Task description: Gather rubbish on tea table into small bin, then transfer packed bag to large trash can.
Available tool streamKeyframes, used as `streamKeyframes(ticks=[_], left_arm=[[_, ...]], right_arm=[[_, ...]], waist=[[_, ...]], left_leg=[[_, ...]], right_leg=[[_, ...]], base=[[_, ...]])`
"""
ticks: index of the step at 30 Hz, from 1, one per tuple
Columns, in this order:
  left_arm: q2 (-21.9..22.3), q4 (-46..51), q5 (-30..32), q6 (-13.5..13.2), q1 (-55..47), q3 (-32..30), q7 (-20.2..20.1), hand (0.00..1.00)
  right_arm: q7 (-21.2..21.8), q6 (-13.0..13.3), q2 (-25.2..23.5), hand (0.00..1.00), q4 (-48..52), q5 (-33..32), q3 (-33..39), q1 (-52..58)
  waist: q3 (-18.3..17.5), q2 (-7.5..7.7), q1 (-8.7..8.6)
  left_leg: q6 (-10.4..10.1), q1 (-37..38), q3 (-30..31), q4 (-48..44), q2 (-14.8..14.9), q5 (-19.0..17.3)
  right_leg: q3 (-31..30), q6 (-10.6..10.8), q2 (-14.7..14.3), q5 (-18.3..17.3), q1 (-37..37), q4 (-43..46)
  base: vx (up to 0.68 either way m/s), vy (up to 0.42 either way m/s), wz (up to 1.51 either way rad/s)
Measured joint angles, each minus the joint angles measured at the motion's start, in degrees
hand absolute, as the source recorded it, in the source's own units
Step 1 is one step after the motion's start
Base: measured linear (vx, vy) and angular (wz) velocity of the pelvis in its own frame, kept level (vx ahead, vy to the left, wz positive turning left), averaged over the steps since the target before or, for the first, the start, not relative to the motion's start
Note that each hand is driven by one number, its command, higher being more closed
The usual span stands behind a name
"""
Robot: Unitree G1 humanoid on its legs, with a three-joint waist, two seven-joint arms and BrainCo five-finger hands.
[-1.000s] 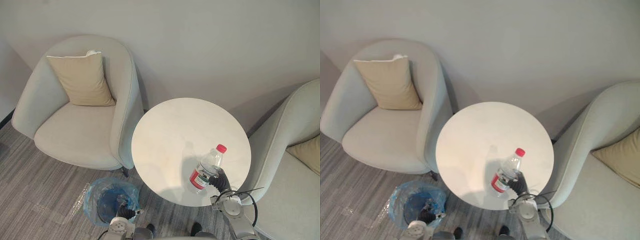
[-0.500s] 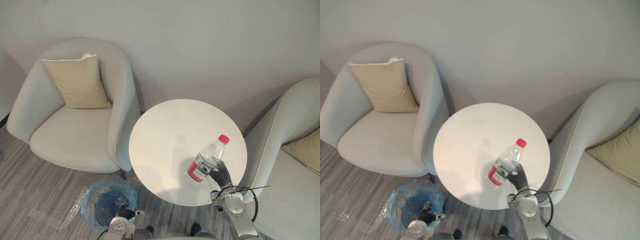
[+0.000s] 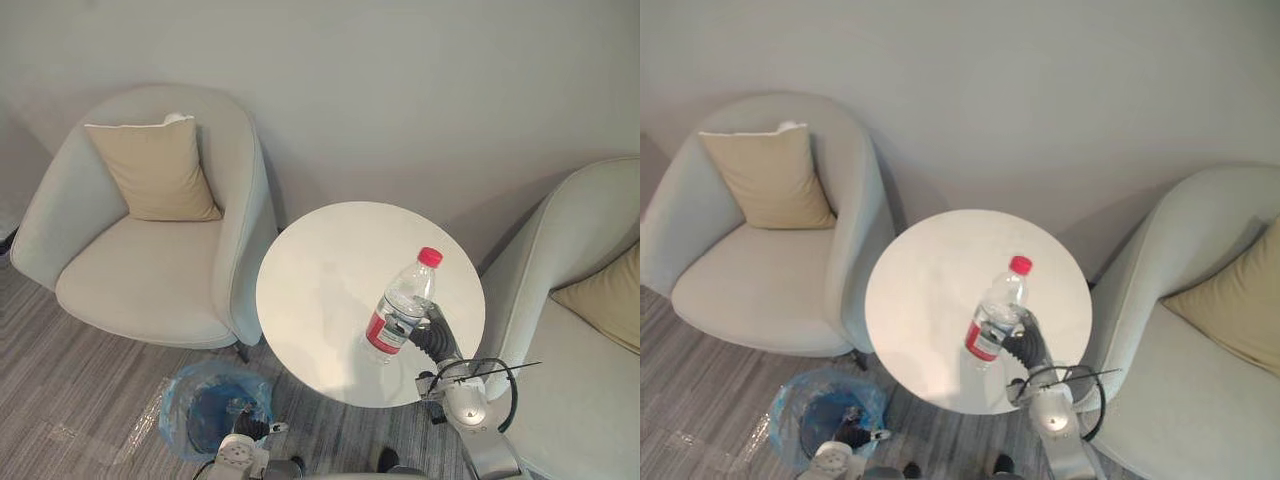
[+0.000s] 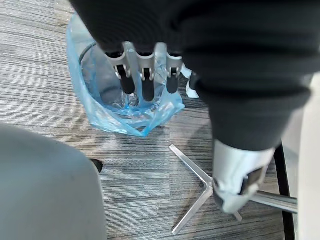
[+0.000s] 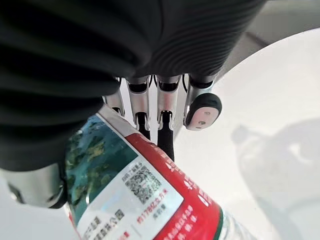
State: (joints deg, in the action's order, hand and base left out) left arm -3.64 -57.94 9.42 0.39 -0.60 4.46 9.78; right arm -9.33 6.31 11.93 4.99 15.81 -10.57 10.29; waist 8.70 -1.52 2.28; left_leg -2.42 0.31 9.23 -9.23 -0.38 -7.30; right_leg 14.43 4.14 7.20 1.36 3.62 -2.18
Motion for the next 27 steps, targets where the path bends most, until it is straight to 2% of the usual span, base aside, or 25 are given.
streamKeyframes(ticks=[3,5,6,7,8,9,10,11,12,14,15,18,19,21,22,23,24,25,27], left_arm=[[0.67,0.67,0.1,-0.03,0.96,-1.19,-0.01,0.0],[0.73,0.91,0.15,0.02,0.91,-0.98,0.04,0.0],[0.43,0.92,0.39,0.18,0.81,-0.23,-0.04,0.0],[0.78,0.83,0.55,0.24,0.83,-0.04,-0.02,0.0],[0.79,0.41,0.63,0.43,0.82,0.19,-0.02,0.0],[0.74,-0.54,0.73,0.53,0.64,1.27,-0.04,0.0],[0.78,-1.23,0.77,0.53,0.28,2.4,-0.02,0.0],[0.85,-1.32,0.76,0.58,0.3,3.13,-0.05,0.0],[0.38,-1.15,0.8,0.79,0.57,3.85,-0.11,0.0],[-0.64,-1.11,0.88,0.53,1.29,3.82,-0.04,0.0],[-1.28,-1.1,0.55,0.41,1.17,3.48,0.0,0.0],[-0.83,-1.14,0.27,0.38,0.88,0.85,0.05,0.0],[-0.43,-1.12,-0.14,0.4,0.71,-0.4,0.09,0.0],[0.19,-1.06,-0.6,0.42,0.3,-1.7,0.09,0.0],[0.39,-0.75,-0.56,0.47,0.13,-2.47,0.08,0.0],[0.36,-0.41,-0.55,0.5,-0.18,-2.94,0.02,0.0],[0.16,0.32,-0.55,0.54,-0.73,-4.16,0.06,0.0],[1.03,0.4,-0.49,0.69,-1.0,-4.81,0.09,0.0],[1.7,-0.09,-0.53,1.28,-1.08,-5.11,0.08,0.0]], right_arm=[[-0.61,-0.01,0.32,1.0,0.34,0.03,-1.15,-3.07],[-0.88,-0.03,0.31,1.0,0.32,0.01,-1.4,-3.88],[-0.97,0.08,0.3,1.0,0.24,0.03,-1.12,-3.93],[-0.99,-0.02,0.62,1.0,-0.52,0.07,-0.15,-4.04],[-1.14,-0.1,0.44,1.0,-1.42,0.06,0.9,-3.79],[-1.68,-0.57,0.23,1.0,-1.87,0.37,1.89,-2.86],[-2.39,-1.0,0.06,1.0,-2.62,1.45,3.82,-2.14],[-2.91,-1.15,-0.15,1.0,-3.53,2.15,4.95,-2.05],[-3.57,-1.47,-0.93,1.0,-6.71,2.27,6.42,-2.58],[-3.79,-2.82,-2.51,1.0,-11.36,3.48,6.43,-3.04],[-3.69,-3.5,-3.33,1.0,-13.55,4.43,5.77,-2.66],[-2.94,-4.24,-3.52,1.0,-15.22,4.5,2.56,-2.06],[-2.72,-4.28,-3.72,1.0,-15.21,4.51,1.67,-1.59],[-2.42,-4.3,-4.59,1.0,-15.2,4.49,1.26,-1.5],[-2.35,-4.25,-4.91,1.0,-15.08,4.47,1.26,-1.43],[-2.32,-4.24,-5.1,1.0,-14.91,4.47,1.31,-1.15],[-2.34,-4.06,-5.29,1.0,-14.77,4.48,1.4,-0.64],[-2.3,-4.17,-4.94,1.0,-14.85,4.48,1.46,-0.44],[-2.28,-4.27,-4.64,1.0,-14.93,4.49,1.77,-0.36]], waist=[[0.61,-0.75,0.29],[0.62,-0.55,0.65],[0.63,0.13,0.42],[0.72,-0.05,0.22],[0.61,-0.23,-0.19],[0.52,-0.4,-0.91],[0.25,-0.93,-2.51],[0.11,-1.23,-3.1],[0.47,-0.38,-3.03],[1.78,1.9,-2.42],[1.98,2.33,-2.23],[2.55,1.72,-2.25],[2.75,1.24,-2.25],[2.69,-0.34,-2.29],[2.5,-0.12,-2.28],[2.38,-0.23,-2.29],[1.35,1.07,-2.16],[0.47,-0.13,-1.8],[-0.09,-1.07,-1.76]], left_leg=[[0.09,-9.03,-2.55,-11.46,0.71,0.14],[-0.93,-8.11,-2.34,-7.36,1.05,2.77],[-2.47,-6.07,-2.99,-3.69,1.44,3.18],[-2.84,-5.92,-5.13,-10.74,2.1,-0.91],[-3.31,-4.65,-5.95,-12.67,2.41,-2.34],[-3.45,-2.1,-7.03,-11.3,2.82,-2.98],[-3.63,2.01,-7.36,-3.61,3.57,-3.21],[-3.43,2.99,-7.36,0.56,4.14,-3.07],[-2.79,4.2,-7.79,5.1,3.81,-2.04],[-1.98,4.27,-8.74,5.99,2.47,-0.52],[-1.62,4.47,-9.83,5.81,1.77,-0.3],[-0.18,4.62,-12.74,3.77,0.4,-0.78],[0.76,4.58,-13.2,3.07,0.45,-1.47],[0.59,3.69,-13.08,2.81,1.79,-1.35],[0.19,3.3,-11.61,2.78,2.37,-1.16],[0.07,2.87,-10.88,2.78,2.35,-1.14],[-0.63,1.67,-9.37,2.77,1.88,-0.89],[-1.7,1.16,-8.41,3.42,2.8,-0.23],[-3.29,0.76,-6.76,5.13,4.23,1.28]], right_leg=[[-2.15,-1.84,-0.81,-1.55,-5.32,5.22],[-2.6,-2.79,-0.84,-1.86,-6.66,6.11],[-1.42,-3.0,0.58,-0.92,-7.71,5.86],[-0.87,-3.41,0.52,-0.77,-8.08,6.42],[-0.57,-3.48,0.51,-0.55,-7.84,6.57],[-0.27,-3.36,0.37,-0.31,-7.77,6.59],[0.43,-3.27,-0.4,0.36,-8.2,6.61],[0.82,-3.16,-0.9,0.71,-9.16,6.93],[0.34,-2.89,-0.8,1.53,-10.93,7.66],[-1.26,-2.24,0.17,3.23,-11.76,7.49],[-2.47,-1.63,0.71,3.99,-11.51,7.09],[-5.12,-0.02,1.84,4.23,-11.68,7.8],[-6.1,0.15,1.77,2.97,-11.85,8.65],[-8.4,-2.4,0.72,-0.48,-14.53,18.23],[-10.73,-2.58,-0.63,-4.97,-14.55,23.64],[-12.12,-1.95,-1.03,-6.66,-14.12,24.02],[-13.79,-1.12,-1.33,-9.86,-13.12,20.83],[-12.18,-1.56,-2.24,-9.19,-12.95,18.71],[-10.49,-1.96,-3.55,-8.21,-12.01,16.29]], base=[[-0.19,-0.035,0.12],[-0.17,-0.07,0.13],[-0.19,-0.046,0.11],[-0.15,-0.042,0.13],[-0.13,-0.033,0.12],[-0.07,0.014,0.33],[-0.14,0.067,0.38],[-0.19,0.105,0.31],[-0.18,0.072,0.07],[-0.22,0.056,-0.25],[-0.23,0.069,-0.41],[-0.22,0.094,-0.43],[-0.13,0.033,-0.1],[-0.1,-0.019,0.12],[-0.05,-0.076,0.38],[-0.01,-0.144,0.55],[0.02,-0.171,0.48],[0.04,-0.167,0.43],[0.09,-0.145,0.39]])
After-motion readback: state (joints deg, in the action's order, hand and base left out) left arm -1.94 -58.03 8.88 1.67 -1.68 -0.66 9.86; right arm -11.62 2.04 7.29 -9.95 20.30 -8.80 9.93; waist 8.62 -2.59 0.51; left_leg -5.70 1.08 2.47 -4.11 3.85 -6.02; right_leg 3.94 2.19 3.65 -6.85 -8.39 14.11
